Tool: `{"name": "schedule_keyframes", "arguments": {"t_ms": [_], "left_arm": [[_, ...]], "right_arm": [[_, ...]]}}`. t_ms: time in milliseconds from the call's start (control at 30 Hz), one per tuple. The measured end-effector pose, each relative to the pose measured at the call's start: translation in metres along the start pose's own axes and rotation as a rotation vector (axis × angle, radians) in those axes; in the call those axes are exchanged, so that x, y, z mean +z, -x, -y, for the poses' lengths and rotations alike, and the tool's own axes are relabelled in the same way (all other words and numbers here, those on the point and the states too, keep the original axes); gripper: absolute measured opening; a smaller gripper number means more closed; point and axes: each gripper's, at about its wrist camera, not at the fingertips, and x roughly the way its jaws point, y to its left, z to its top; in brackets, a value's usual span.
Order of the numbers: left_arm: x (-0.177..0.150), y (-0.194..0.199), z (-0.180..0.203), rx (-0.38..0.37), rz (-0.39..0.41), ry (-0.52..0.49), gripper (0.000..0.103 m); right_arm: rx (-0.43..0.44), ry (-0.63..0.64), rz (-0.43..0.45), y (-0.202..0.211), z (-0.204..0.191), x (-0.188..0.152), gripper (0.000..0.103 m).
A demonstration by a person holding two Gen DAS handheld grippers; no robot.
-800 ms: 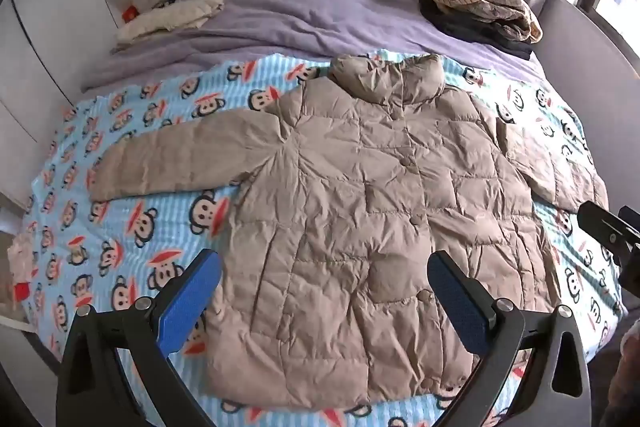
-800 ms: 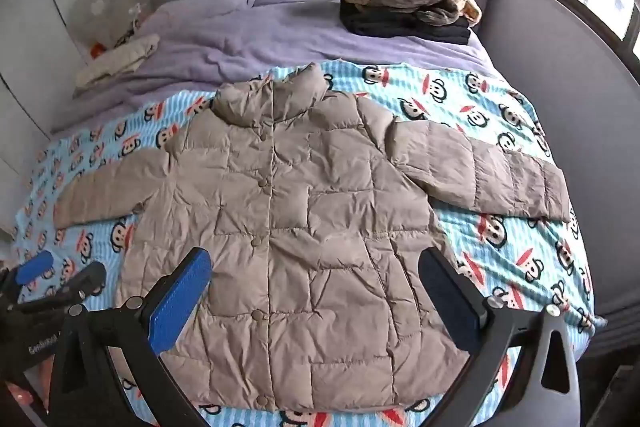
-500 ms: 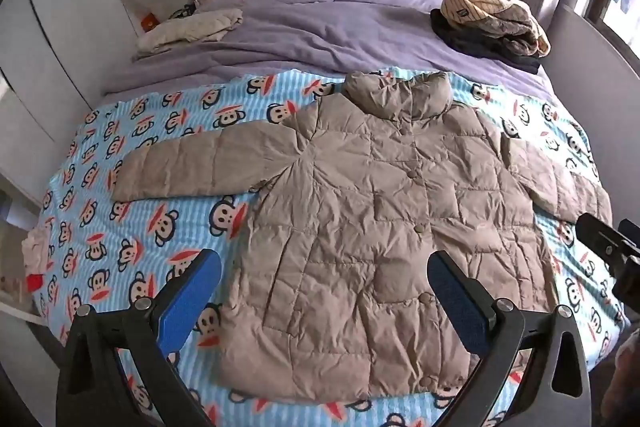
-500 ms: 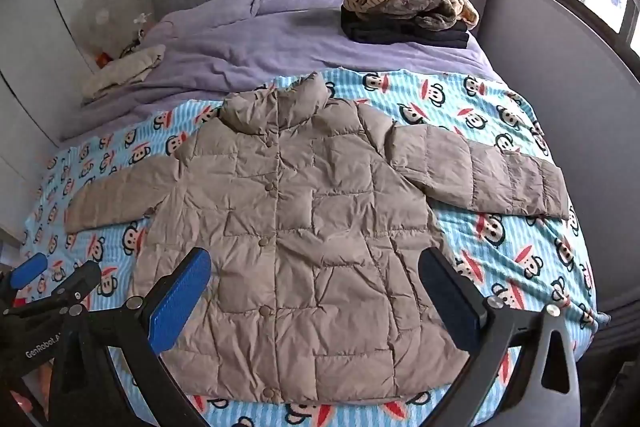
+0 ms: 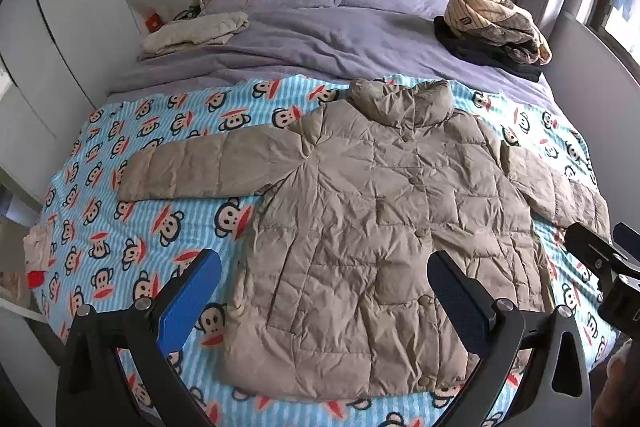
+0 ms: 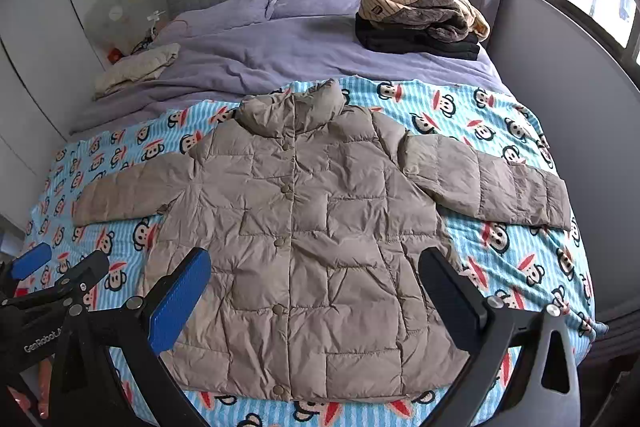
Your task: Fold large clothes
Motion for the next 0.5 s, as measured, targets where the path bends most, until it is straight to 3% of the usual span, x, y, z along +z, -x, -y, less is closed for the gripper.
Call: {"name": "schedule_keyframes", "arguments": {"t_ms": [500], "left_arm": [[-0.0033,-0.002,-0.0021,0.021,-0.01,0.015,0.103]], "right_arm": [[0.006,0.003,-0.002,-0.0027,-0.0044,0.0013,0.103]]}}
